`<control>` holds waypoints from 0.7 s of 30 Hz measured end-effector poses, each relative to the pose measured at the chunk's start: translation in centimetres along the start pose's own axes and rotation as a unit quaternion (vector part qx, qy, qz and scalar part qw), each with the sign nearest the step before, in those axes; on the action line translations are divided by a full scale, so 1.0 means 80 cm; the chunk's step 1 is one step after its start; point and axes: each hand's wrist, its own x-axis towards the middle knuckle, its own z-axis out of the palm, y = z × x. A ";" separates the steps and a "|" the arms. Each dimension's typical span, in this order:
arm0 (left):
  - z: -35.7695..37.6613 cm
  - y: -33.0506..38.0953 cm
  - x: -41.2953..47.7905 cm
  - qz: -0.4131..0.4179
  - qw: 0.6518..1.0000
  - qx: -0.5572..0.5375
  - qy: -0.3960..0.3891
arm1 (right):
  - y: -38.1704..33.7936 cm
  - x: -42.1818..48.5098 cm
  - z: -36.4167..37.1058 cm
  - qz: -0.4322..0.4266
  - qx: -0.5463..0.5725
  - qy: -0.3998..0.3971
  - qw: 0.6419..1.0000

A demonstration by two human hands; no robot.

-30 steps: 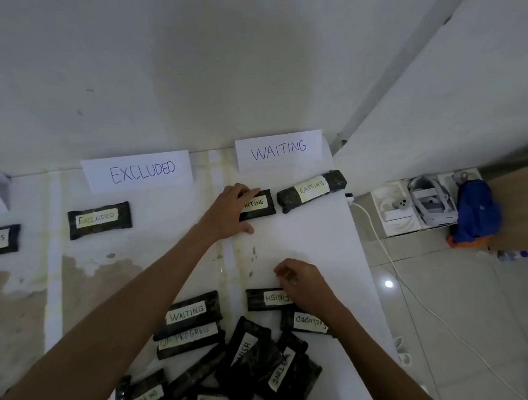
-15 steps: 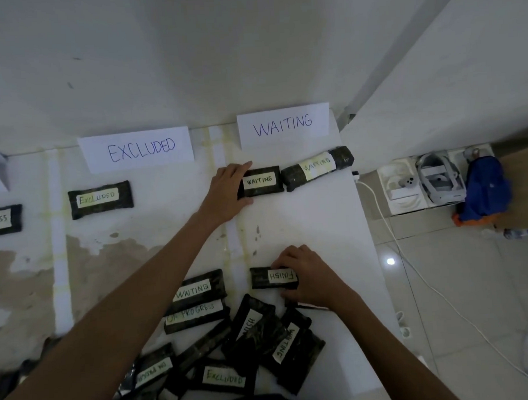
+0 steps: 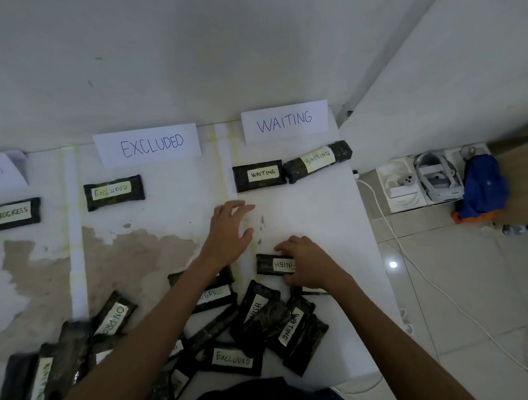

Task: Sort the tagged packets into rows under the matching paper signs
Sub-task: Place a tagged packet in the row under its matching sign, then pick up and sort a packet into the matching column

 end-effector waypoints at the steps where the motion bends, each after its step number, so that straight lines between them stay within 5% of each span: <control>1: 0.001 0.003 -0.014 -0.012 1.000 -0.017 0.005 | -0.003 0.000 0.000 0.005 -0.013 0.008 1.000; 4: 0.000 0.019 -0.053 -0.052 0.997 -0.058 0.015 | -0.016 0.000 -0.002 0.058 0.032 0.059 0.996; 6: 0.000 0.031 -0.078 -0.058 0.996 -0.070 0.005 | -0.031 -0.002 -0.010 0.127 0.168 0.096 0.973; 10: 0.006 0.049 -0.114 -0.014 0.996 -0.073 -0.039 | -0.061 -0.003 -0.020 0.219 0.502 0.061 0.835; 13: 0.011 0.052 -0.127 -0.020 0.998 -0.049 -0.041 | -0.079 -0.004 -0.010 0.239 0.590 0.044 0.770; 21: -0.018 0.022 -0.135 0.000 0.998 0.065 0.020 | -0.103 -0.017 0.019 0.206 0.607 0.063 0.765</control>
